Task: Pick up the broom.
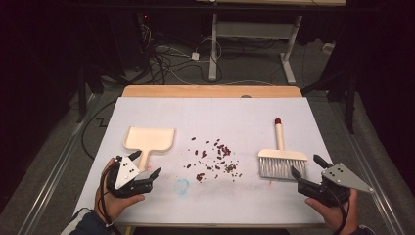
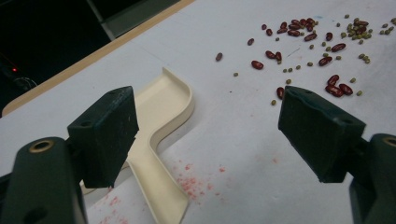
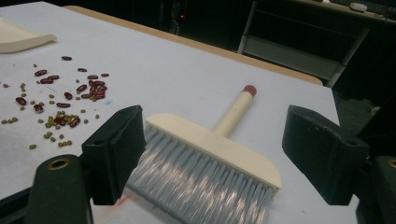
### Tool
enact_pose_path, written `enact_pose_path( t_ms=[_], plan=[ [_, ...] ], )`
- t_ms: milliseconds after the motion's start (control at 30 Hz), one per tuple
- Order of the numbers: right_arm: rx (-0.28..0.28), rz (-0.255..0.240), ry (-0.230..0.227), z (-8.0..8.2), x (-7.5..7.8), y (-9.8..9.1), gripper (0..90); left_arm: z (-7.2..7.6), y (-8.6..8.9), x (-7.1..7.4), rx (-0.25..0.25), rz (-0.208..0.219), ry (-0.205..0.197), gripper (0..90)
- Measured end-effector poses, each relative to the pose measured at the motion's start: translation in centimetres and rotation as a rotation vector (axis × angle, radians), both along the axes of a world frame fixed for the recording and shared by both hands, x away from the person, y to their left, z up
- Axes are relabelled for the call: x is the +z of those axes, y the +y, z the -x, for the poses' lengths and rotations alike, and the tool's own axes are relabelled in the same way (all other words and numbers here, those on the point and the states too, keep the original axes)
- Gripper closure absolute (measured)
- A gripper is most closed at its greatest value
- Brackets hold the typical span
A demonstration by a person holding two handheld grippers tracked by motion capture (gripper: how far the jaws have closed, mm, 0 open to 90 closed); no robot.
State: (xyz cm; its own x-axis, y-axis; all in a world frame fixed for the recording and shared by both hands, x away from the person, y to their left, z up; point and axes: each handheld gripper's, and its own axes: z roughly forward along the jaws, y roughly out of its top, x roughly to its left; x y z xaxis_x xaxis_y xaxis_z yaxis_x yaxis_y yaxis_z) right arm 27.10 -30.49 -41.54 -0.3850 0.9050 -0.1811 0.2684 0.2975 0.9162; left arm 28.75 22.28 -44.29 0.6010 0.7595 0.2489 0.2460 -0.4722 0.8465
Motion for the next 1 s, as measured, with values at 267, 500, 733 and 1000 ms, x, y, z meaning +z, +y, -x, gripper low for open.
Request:
enact_pose_path(
  t_ms=[267, 500, 733, 1000],
  plan=[
    [0.006, 0.018, 0.022, -0.5, -0.2, -0.3, 23.8, 0.3, -0.6, -0.3, -0.048, -0.003, 0.020, 20.6],
    [-0.013, 0.048, 0.089, -2.0, 0.1, -0.5, 27.4, 0.2, -0.7, -0.5, -0.065, -0.025, 0.044, 22.1],
    [-0.030, 0.052, 0.227, -6.7, 1.5, 1.2, 27.3, 0.6, -1.1, -0.6, -0.094, -0.022, 0.058, 24.7],
    [-0.109, 0.039, 0.471, -14.6, 1.2, 3.1, 31.1, 0.7, -1.4, -0.8, -0.093, -0.085, 0.060, 22.9]
  ],
)
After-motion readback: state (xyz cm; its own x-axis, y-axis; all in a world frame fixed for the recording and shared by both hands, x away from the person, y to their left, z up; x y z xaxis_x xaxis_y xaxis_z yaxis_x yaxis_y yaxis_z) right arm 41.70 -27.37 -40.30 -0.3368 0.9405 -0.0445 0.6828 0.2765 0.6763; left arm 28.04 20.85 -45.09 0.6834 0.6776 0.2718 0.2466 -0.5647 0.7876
